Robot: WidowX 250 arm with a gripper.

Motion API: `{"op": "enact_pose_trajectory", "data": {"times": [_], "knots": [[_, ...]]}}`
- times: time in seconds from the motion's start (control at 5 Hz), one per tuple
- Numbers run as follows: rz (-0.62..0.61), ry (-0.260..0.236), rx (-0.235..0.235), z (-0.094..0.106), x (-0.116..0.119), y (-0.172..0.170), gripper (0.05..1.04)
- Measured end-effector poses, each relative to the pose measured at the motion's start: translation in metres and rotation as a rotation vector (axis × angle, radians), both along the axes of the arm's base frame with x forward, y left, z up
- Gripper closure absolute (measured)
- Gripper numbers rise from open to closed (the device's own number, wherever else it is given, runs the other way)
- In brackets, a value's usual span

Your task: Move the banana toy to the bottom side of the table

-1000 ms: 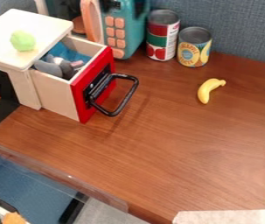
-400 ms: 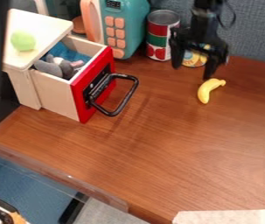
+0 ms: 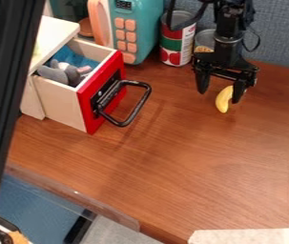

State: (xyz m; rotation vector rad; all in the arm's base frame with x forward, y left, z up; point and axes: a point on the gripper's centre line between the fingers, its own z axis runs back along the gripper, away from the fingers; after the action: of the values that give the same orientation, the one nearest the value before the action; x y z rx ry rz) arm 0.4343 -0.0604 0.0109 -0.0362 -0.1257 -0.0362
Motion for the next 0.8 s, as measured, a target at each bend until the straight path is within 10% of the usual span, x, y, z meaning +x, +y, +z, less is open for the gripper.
{"op": "enact_pose_trajectory", "data": {"times": [0.2,0.8], "knots": [[0.035,-0.005,-0.037,-0.009,0.008,0.0,0.116],[0.006,0.08,0.043,-0.018,-0.001,0.001,0.7]]}}
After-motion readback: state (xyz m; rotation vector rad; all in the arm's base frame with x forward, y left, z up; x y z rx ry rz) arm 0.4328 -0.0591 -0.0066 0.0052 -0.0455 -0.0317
